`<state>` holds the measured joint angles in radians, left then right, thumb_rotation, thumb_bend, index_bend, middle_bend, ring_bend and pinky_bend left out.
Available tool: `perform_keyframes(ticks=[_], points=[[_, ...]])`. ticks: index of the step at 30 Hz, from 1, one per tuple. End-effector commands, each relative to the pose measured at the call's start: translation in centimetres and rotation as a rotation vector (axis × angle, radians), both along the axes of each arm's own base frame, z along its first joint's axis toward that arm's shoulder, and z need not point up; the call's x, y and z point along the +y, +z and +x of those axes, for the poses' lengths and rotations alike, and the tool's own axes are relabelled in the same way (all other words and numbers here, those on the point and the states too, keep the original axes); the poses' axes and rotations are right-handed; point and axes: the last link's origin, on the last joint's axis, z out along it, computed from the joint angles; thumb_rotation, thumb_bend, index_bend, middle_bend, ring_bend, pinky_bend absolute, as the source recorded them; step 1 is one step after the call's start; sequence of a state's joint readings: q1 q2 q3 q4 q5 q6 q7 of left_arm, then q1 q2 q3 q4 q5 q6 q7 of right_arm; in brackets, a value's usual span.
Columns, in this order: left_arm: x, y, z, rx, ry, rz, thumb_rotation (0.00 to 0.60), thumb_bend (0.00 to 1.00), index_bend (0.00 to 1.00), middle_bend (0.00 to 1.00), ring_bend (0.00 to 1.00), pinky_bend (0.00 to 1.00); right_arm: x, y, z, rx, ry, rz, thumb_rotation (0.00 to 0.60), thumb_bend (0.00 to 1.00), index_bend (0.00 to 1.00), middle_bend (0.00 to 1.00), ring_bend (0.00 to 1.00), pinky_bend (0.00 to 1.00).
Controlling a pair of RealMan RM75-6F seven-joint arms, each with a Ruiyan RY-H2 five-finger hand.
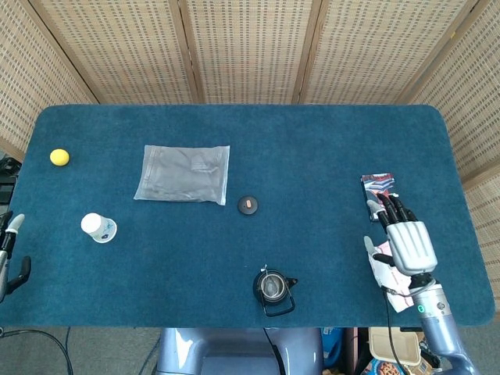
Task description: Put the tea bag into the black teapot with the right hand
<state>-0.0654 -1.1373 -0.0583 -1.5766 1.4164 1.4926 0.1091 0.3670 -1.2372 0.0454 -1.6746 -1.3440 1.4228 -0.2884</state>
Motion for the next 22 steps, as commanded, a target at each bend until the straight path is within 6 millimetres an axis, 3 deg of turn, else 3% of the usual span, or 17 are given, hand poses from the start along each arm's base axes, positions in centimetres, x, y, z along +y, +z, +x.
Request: perform_keyframes(ticks=[1,11,22], points=[[-0.1,-0.3,0.1,0.000,-0.004,-0.004,0.600,0.54,0.00,0.00,0.00,0.00,0.7,0.1,-1.0,-0.014,-0.023,-0.027,0.368,0.59,0.13,0.15,0.10,0.31],[-0.2,-0.8,0.5,-0.054,-0.014,-0.017,0.600,0.49,0.00,0.00,0.00,0.00,2.0,0.3,-2.0,-0.034,-0.041,-0.072,0.356,0.57,0.10,0.12,0.06,0.23],[0.1,-0.8,1.0,-0.031,-0.049,-0.035,0.600,0.49,0.00,0.00,0.00,0.00,2.2,-0.1,-2.5,-0.047,-0.061,-0.063,0.343,0.56,0.08,0.12,0.06,0.22]])
